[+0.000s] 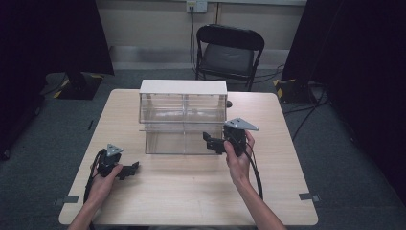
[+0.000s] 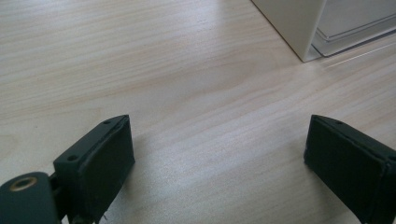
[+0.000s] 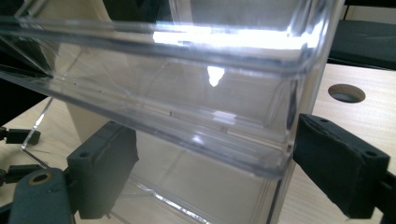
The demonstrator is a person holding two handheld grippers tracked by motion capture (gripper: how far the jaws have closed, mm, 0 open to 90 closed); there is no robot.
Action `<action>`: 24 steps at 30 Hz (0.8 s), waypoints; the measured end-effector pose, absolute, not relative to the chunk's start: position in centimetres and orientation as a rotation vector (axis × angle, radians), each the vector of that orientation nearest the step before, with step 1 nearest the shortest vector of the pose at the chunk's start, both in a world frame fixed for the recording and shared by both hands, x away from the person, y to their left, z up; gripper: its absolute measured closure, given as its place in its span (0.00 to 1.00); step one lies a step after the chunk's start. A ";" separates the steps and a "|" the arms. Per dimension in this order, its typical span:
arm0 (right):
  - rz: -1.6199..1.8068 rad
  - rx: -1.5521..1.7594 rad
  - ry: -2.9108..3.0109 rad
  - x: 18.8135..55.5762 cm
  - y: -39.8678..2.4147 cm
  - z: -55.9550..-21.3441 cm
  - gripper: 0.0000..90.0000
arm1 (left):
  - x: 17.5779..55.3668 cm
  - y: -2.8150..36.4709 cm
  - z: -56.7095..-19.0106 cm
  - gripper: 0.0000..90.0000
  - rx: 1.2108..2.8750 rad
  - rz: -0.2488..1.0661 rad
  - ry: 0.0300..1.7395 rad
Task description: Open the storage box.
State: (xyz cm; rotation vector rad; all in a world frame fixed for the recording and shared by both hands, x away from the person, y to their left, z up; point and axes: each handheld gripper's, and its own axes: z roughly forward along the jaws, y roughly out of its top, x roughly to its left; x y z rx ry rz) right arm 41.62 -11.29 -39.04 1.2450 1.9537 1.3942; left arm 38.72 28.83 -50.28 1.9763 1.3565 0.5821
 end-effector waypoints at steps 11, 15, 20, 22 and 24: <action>1.423 1.235 1.930 41.9 -11.3 -39.0 0.12 | 38.7 28.8 -50.3 0.09 1.977 0.583 1.357; 1.429 1.241 1.936 41.9 -11.3 -39.0 0.12 | 38.7 28.8 -50.3 0.08 1.977 0.584 1.357; 1.428 1.243 1.938 41.9 -11.3 -39.0 0.12 | 38.7 28.8 -50.3 0.08 1.975 0.582 1.357; 1.426 1.242 1.937 41.9 -11.3 -39.0 0.12 | 38.7 28.8 -50.3 0.09 1.977 0.584 1.357; 1.428 1.245 1.937 41.9 -11.3 -39.0 0.12 | 38.7 28.8 -50.3 0.08 1.978 0.585 1.356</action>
